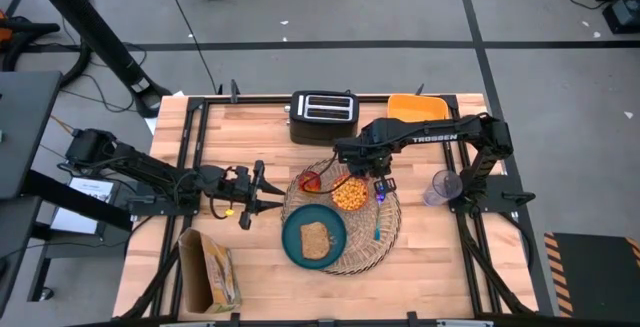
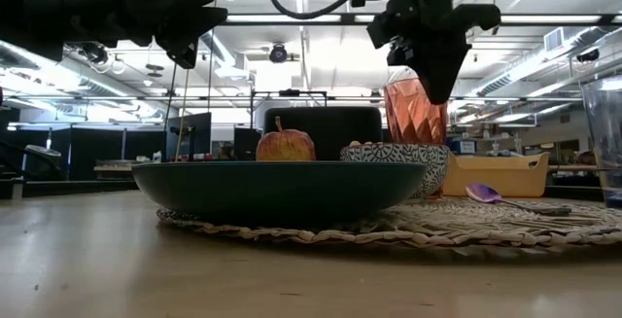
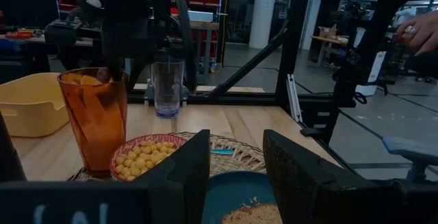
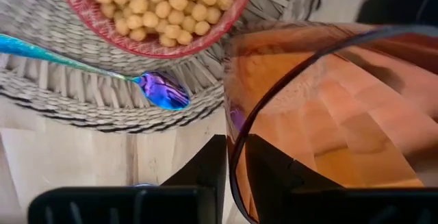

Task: Arrange a breakfast setting
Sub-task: Put the orange cup on the brown table mat to the top of the red bowl, then adjust the blue spoon on the brown table mat

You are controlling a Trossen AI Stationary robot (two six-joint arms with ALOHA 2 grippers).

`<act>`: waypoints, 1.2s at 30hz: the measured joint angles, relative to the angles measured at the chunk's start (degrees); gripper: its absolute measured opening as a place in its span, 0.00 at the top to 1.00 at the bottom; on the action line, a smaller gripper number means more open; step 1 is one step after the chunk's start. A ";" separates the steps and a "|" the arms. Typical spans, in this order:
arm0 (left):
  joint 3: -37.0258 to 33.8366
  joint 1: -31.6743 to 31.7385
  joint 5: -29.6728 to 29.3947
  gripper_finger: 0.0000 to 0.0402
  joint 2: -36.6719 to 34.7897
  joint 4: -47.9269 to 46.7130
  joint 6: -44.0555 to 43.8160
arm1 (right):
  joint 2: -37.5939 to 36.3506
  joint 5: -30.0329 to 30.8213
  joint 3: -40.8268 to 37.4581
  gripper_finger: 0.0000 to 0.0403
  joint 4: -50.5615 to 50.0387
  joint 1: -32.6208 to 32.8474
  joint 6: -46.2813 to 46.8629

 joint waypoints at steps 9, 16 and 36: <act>0.00 0.00 0.00 0.64 0.00 -0.09 0.00 | 0.00 0.12 3.95 0.72 -1.96 1.11 2.13; 0.00 0.00 0.00 0.64 0.00 -0.76 -0.13 | -0.04 -0.33 12.06 0.70 -9.93 1.96 8.96; -0.04 0.00 0.00 0.64 0.00 -2.47 -2.08 | -0.93 -4.22 -1.62 0.71 5.62 21.52 73.67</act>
